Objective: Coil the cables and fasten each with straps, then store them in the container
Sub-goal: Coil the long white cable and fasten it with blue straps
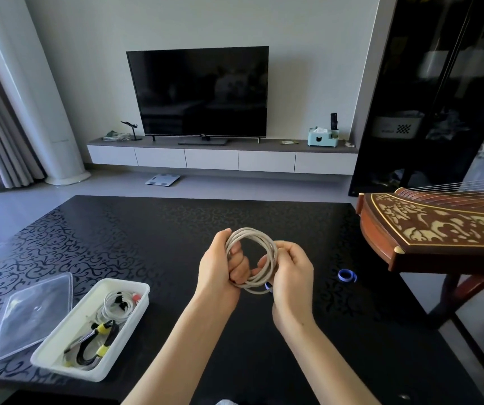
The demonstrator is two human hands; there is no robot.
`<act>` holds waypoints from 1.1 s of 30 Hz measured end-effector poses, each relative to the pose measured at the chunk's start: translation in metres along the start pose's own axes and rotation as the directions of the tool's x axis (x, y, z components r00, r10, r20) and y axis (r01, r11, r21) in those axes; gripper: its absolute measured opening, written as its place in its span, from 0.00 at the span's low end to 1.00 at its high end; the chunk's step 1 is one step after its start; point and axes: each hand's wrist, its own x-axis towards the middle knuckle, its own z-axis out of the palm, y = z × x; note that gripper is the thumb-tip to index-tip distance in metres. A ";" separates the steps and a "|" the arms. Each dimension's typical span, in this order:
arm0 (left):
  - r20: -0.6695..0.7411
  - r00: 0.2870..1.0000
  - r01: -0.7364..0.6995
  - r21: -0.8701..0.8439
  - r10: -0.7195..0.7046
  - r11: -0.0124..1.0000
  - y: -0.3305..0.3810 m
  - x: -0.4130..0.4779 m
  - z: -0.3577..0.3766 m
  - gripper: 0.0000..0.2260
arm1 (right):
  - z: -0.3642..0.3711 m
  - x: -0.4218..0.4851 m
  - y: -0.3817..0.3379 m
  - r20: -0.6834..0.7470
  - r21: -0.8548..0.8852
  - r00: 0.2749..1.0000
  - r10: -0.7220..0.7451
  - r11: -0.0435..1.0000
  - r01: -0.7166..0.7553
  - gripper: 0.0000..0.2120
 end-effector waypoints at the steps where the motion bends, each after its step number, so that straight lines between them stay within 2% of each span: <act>1: -0.025 1.000 -0.003 -0.010 0.003 1.000 -0.001 -0.001 0.001 0.25 | 0.002 -0.001 -0.001 0.010 0.036 0.999 0.039 0.999 -0.039 0.12; 5: -0.097 0.995 -0.038 -0.062 0.032 0.997 -0.004 -0.001 0.005 0.22 | 0.009 -0.001 -0.006 0.066 0.158 0.983 0.173 0.971 -0.181 0.14; 8: -0.127 0.991 -0.057 -0.035 0.052 0.998 -0.012 -0.006 0.007 0.22 | 0.009 0.000 -0.007 0.124 0.110 0.990 0.070 0.990 -0.084 0.12; 10: -0.123 0.992 -0.040 -0.006 0.039 0.999 -0.018 -0.009 0.007 0.23 | 0.006 0.003 -0.007 0.109 0.073 0.994 -0.001 0.997 -0.007 0.10; 13: -0.112 0.994 0.004 -0.018 -0.006 1.000 -0.023 -0.010 0.006 0.23 | 0.004 0.012 -0.005 0.096 0.053 0.995 -0.037 0.998 0.032 0.08; 16: -0.045 0.996 0.071 -0.063 -0.074 0.995 -0.022 -0.005 -0.002 0.19 | 0.002 0.017 -0.004 0.155 0.017 0.983 -0.097 0.995 0.095 0.04; 18: 0.053 0.995 0.083 0.036 -0.085 0.996 -0.014 -0.003 -0.014 0.16 | -0.006 0.020 -0.006 0.232 -0.050 0.963 -0.137 0.987 0.153 0.04; 21: 0.144 0.989 -0.005 0.298 -0.040 0.955 0.005 0.000 -0.029 0.14 | -0.020 0.023 -0.013 0.416 -0.146 0.901 -0.126 0.968 0.203 0.06; 23: 0.205 0.978 -0.063 0.458 -0.037 0.887 0.018 0.000 -0.028 0.16 | -0.024 0.020 -0.016 0.525 -0.226 0.846 -0.088 0.944 0.239 0.05; 25: 0.286 0.953 -0.102 0.617 -0.101 0.780 0.023 -0.003 -0.017 0.18 | -0.023 0.018 -0.018 0.599 -0.273 0.798 -0.062 0.921 0.277 0.04; 27: 0.275 0.955 -0.131 0.729 -0.112 0.672 0.019 -0.007 -0.004 0.20 | -0.022 0.017 -0.019 0.641 -0.275 0.762 -0.093 0.899 0.342 0.03; 28: 0.248 0.965 -0.132 0.747 -0.089 0.651 0.015 -0.008 0.000 0.20 | -0.022 0.018 -0.019 0.646 -0.275 0.754 -0.117 0.886 0.373 0.03; 30: 0.219 0.975 -0.137 0.706 -0.030 0.695 0.008 -0.010 0.003 0.20 | -0.024 0.018 -0.018 0.627 -0.242 0.764 -0.152 0.894 0.377 0.04; 31: 0.209 0.978 -0.149 0.667 0.009 0.730 0.006 -0.010 0.003 0.20 | -0.026 0.017 -0.017 0.600 -0.200 0.784 -0.158 0.919 0.339 0.07; 33: 0.178 0.980 -0.181 0.591 0.091 0.786 0.004 -0.008 0.002 0.19 | -0.028 0.017 -0.013 0.477 -0.043 0.871 -0.115 0.987 0.154 0.11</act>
